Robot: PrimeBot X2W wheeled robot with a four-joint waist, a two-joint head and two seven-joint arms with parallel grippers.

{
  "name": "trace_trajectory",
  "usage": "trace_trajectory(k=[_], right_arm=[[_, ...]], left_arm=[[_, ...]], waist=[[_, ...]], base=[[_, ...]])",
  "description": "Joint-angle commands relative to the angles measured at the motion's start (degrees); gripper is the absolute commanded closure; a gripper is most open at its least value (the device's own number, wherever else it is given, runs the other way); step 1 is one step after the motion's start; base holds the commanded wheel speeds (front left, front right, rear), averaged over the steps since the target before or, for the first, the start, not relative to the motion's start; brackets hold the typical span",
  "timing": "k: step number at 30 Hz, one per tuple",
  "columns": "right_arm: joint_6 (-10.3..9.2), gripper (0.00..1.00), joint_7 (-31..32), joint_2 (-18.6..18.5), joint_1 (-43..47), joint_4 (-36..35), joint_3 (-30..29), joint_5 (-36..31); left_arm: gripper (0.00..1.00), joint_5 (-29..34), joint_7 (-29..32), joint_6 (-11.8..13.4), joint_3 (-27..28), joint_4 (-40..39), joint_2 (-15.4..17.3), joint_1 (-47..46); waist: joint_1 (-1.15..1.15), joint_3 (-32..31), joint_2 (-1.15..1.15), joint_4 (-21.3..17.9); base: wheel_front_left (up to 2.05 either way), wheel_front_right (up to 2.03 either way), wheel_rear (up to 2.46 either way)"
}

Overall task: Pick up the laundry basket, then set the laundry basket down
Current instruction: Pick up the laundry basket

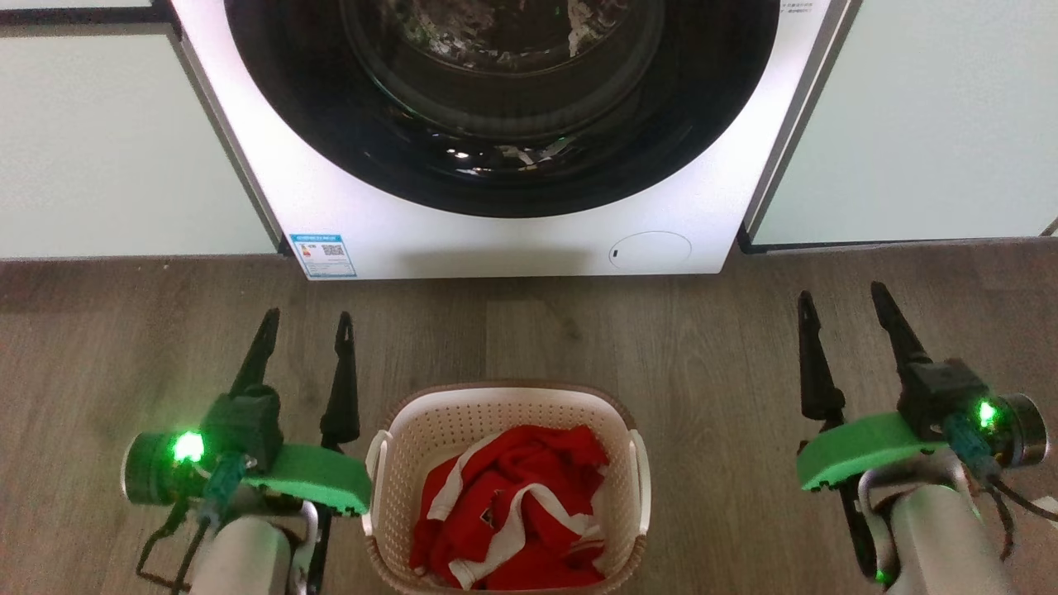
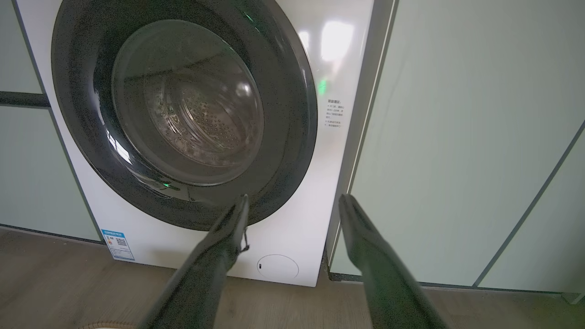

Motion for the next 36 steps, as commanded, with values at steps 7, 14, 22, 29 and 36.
trace_trajectory(k=[7, 14, 22, 29, 36], right_arm=[[0.41, 0.0, -0.7, -0.6, -2.0, -1.5, 1.4, 0.4], [0.41, 0.0, -0.7, -0.6, -2.4, -0.2, 0.6, 1.1], [0.41, 0.0, 1.1, -0.6, -6.7, 8.8, 2.4, 0.7], [0.41, 0.0, 3.1, -0.6, -11.9, 14.6, 5.0, 1.3], [0.41, 0.0, 7.2, -0.6, -16.0, 20.8, 6.8, 3.9]], left_arm=[[0.0, 0.3, -0.5, -1.1, 3.0, -0.8, -0.4, -2.3], [0.0, 0.4, -0.5, -2.0, 3.5, 1.5, -0.6, -3.1], [0.0, 0.6, -0.5, -4.5, 3.6, 11.3, -0.5, -7.6], [0.0, 0.7, -0.5, -6.9, 3.2, 23.3, -0.1, -14.8], [0.0, 0.8, -0.5, -9.0, 1.5, 38.0, 0.1, -23.5]], waist=[[0.0, 0.4, 0.0, -0.1], [0.0, 2.7, 0.0, -0.2], [0.0, 9.9, 0.0, -0.1], [0.0, 17.9, 0.0, 0.5], [0.0, 25.6, 0.0, 1.5]], base=[[0.0, 0.0, 0.0], [0.0, 0.0, 0.0], [0.0, 0.0, 0.0], [0.0, 0.0, 0.0], [0.0, 0.0, 0.0]])
